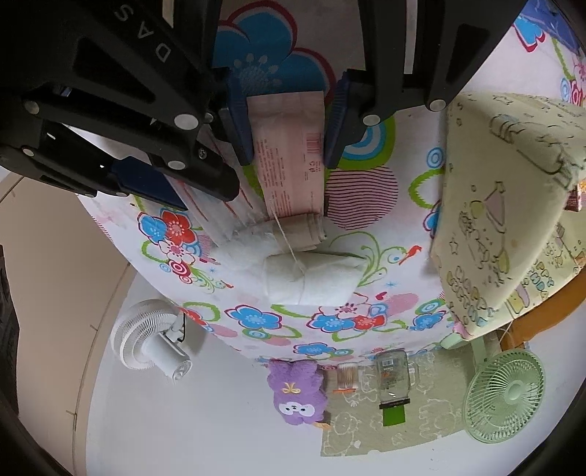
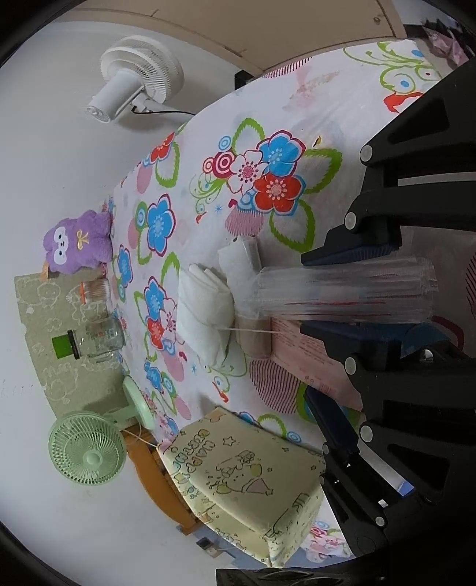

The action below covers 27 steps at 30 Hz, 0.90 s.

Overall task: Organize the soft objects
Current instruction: 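Grasp the pink paper packet with the left tool while the right tool grasps the clear straw pack, then lift both held items and carry them over the fabric box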

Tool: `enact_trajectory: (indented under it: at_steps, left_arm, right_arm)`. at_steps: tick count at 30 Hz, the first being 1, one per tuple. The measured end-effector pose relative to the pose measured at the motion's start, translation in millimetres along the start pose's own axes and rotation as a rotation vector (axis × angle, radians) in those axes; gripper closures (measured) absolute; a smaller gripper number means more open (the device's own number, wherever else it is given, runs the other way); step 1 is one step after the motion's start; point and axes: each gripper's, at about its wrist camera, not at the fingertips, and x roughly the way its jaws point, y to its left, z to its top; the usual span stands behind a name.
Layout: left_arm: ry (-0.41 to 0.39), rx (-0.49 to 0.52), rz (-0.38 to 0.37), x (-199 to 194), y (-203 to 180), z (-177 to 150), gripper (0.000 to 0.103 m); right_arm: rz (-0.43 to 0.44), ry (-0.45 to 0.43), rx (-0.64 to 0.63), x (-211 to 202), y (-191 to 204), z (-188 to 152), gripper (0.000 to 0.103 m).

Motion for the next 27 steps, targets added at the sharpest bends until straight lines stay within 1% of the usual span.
enact_trajectory:
  at_steps: [15,27]
  left_arm:
    - [-0.064,-0.004,0.007,-29,4,-1,0.064]
    - [-0.122,0.006,0.028,-57,4,14,0.064]
  right_arm:
    - [-0.002,-0.055,-0.018,-27,17,1,0.07]
    - [-0.012,-0.114,-0.022,-55,25,14,0.07]
